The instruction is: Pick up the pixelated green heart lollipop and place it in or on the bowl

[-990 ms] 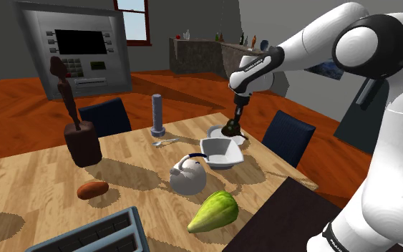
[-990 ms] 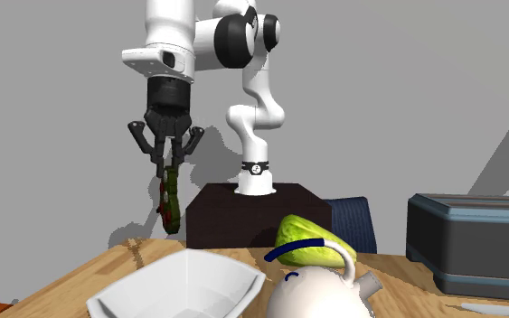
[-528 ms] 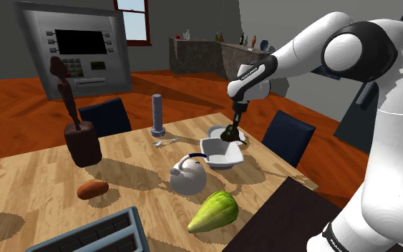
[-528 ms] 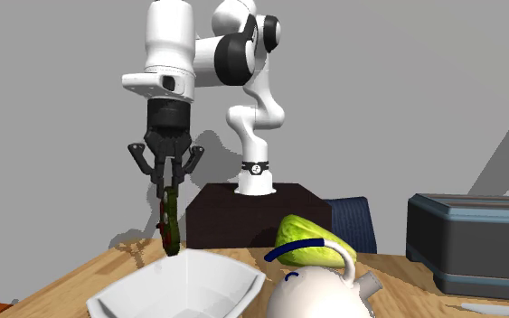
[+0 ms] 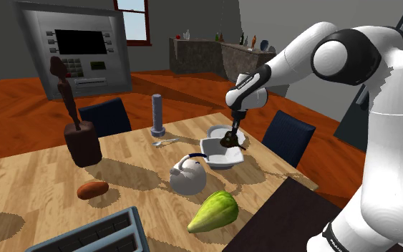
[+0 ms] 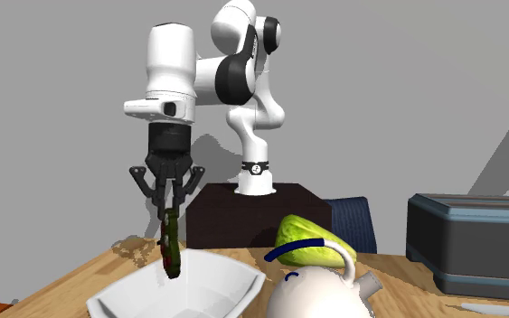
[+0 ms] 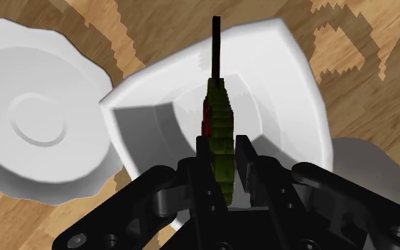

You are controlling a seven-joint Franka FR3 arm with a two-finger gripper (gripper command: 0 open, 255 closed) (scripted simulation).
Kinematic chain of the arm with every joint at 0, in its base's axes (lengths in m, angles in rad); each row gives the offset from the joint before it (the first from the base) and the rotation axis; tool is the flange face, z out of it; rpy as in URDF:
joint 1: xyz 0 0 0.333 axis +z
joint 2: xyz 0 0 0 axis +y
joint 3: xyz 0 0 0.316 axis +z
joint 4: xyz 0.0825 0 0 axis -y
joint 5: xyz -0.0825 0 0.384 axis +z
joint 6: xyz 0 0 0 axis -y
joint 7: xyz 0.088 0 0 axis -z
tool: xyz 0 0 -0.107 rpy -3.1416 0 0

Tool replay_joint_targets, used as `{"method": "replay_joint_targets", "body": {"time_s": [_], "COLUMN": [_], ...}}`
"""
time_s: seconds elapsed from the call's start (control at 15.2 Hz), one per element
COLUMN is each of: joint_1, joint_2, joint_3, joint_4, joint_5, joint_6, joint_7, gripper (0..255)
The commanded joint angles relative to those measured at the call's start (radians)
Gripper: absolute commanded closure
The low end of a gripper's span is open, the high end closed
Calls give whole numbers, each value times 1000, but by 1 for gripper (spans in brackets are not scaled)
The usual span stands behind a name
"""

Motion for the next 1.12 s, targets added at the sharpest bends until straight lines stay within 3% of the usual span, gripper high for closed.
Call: {"method": "replay_joint_targets", "body": {"time_s": [0.0,0.4,0.46,0.79,1.06], "joint_1": [-1,-1,-1,-1,19], "joint_2": [6,6,6,6,-89], "joint_3": [2,2,2,2,-21], "joint_4": [2,2,2,2,7], "joint_5": [3,3,3,3,-38], "joint_6": [5,5,5,5,-92], "joint_7": [-2,-2,-2,-2,25], "gripper": [255,255,0,0,0]}}
